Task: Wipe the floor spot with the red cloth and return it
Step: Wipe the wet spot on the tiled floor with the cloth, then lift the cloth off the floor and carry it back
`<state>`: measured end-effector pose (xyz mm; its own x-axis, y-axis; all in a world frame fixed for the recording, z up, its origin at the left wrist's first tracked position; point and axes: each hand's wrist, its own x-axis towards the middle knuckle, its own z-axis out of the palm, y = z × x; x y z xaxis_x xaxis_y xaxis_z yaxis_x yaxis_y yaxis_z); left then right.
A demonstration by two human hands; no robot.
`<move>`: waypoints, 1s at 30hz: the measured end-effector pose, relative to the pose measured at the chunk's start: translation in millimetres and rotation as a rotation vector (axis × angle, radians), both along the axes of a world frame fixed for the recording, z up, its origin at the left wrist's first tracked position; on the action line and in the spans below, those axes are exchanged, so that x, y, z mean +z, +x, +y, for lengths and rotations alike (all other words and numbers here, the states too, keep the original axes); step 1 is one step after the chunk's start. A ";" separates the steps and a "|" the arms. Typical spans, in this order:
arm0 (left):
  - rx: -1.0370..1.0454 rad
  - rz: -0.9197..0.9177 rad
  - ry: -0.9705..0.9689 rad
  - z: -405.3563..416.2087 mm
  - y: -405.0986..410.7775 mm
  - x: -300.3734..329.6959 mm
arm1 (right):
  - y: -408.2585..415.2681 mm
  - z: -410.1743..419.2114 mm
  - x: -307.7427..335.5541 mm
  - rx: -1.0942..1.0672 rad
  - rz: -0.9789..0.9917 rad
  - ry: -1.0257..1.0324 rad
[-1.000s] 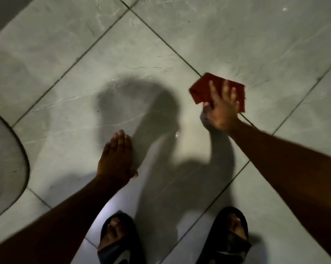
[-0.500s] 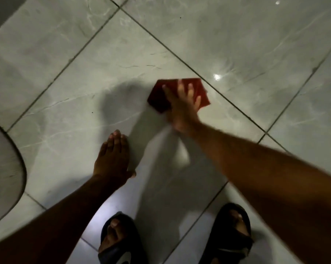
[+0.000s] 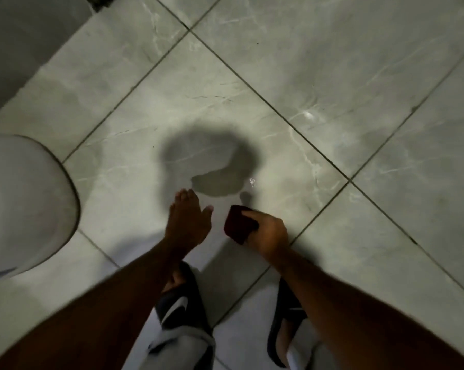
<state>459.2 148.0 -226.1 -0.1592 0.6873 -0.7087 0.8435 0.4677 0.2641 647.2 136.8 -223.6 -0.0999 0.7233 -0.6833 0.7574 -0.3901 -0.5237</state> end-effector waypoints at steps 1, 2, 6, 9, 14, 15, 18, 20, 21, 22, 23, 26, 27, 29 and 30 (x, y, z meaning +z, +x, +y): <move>0.205 -0.122 -0.030 -0.5 4.1 19.0 | -7.2 7.4 19.5 0.022 0.014 0.015; 0.414 -0.290 -0.058 -0.1 6.4 38.1 | -15.6 12.4 39.9 0.042 0.023 0.085; 0.844 -0.838 -0.056 2.1 -15.8 143.1 | -50.9 18.3 148.2 0.063 0.225 0.305; 0.953 -0.939 0.057 -3.3 -44.3 204.6 | -76.3 22.4 205.4 0.072 0.270 0.269; 1.064 -0.983 0.280 -25.4 -119.9 277.8 | -140.1 32.3 269.6 0.148 0.422 0.185; 1.098 -1.005 0.307 -32.3 -140.5 289.3 | -157.5 34.6 281.3 0.059 0.477 0.094; 1.180 -1.081 0.354 -55.4 -202.5 315.3 | -211.6 39.5 298.1 -0.257 0.736 -0.234; 1.232 -1.092 0.385 -74.8 -244.8 324.4 | -255.1 38.3 303.9 -0.365 0.854 -0.405; 1.245 -1.094 0.404 -84.7 -265.2 326.7 | -279.0 35.7 307.2 -0.369 0.893 -0.455; 1.254 -1.093 0.414 -92.8 -281.0 327.6 | -299.4 32.3 309.1 -0.354 0.907 -0.483; 1.264 -1.088 0.425 -102.2 -300.1 327.9 | -324.1 27.4 310.6 -0.309 0.896 -0.493; 1.327 -1.088 0.465 -124.9 -351.0 322.4 | -395.0 12.7 309.6 -0.213 0.836 -0.444; 1.350 -1.060 0.489 -129.1 -364.5 317.8 | -414.6 9.3 307.5 -0.203 0.810 -0.419; 1.414 -0.956 0.551 -135.3 -392.4 303.9 | -454.2 1.9 298.9 -0.181 0.761 -0.393; 1.450 -0.892 0.570 -137.3 -404.7 295.7 | -471.4 -1.2 291.5 -0.180 0.738 -0.388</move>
